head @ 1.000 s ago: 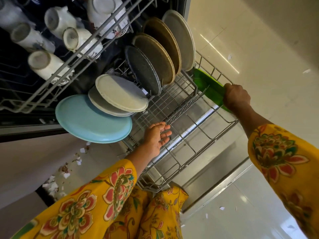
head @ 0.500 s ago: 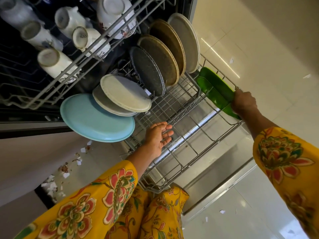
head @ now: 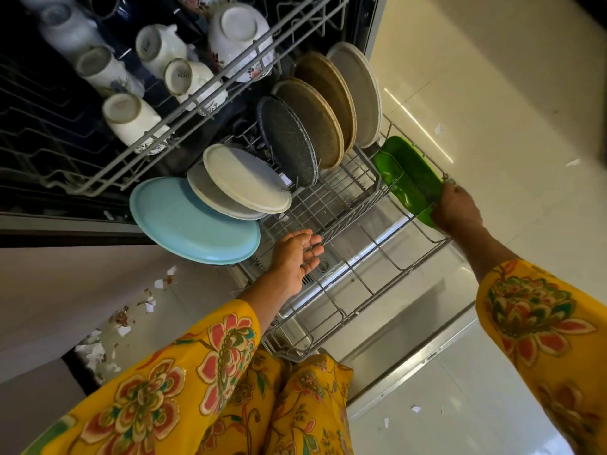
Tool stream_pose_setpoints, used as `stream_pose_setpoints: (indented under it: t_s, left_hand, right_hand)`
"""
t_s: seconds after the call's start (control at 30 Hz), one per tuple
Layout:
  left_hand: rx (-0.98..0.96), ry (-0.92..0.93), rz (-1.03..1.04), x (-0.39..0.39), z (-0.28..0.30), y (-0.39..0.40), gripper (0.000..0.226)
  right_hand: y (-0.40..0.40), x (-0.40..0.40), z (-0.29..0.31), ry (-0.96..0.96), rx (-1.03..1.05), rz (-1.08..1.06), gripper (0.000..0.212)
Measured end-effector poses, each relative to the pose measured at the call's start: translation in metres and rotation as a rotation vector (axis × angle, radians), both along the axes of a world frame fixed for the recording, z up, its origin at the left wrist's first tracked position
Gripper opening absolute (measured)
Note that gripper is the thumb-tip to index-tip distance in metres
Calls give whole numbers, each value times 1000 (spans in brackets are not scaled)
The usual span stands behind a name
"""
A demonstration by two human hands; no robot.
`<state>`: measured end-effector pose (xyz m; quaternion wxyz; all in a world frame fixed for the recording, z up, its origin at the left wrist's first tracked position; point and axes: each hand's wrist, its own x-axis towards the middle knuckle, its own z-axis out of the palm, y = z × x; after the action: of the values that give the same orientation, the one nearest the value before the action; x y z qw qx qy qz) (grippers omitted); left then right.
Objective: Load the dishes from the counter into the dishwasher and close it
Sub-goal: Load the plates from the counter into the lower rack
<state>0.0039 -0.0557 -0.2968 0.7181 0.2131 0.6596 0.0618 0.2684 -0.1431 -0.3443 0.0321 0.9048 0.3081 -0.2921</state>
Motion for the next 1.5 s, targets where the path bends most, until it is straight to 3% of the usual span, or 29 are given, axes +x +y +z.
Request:
stream_pose_setpoints:
  t_s: [0.43, 0.63, 0.83, 1.4, 1.5]
  left_hand:
    - [69, -102, 53, -10, 90, -23, 17]
    - [83, -134, 176, -49, 146, -41, 25]
    - [169, -155, 369, -114, 203, -44, 12]
    - [539, -159, 884, -371, 336, -20, 21]
    - [586, -154, 945, -420, 346, -9, 19]
  right_hand:
    - [8, -111, 117, 210, 232, 191, 34]
    - [1, -176, 171, 249, 288, 284, 28]
    - [15, -244, 236, 308, 317, 383, 27]
    - [93, -511, 361, 515, 495, 728, 27]
    - [107, -565, 378, 551, 542, 782, 19]
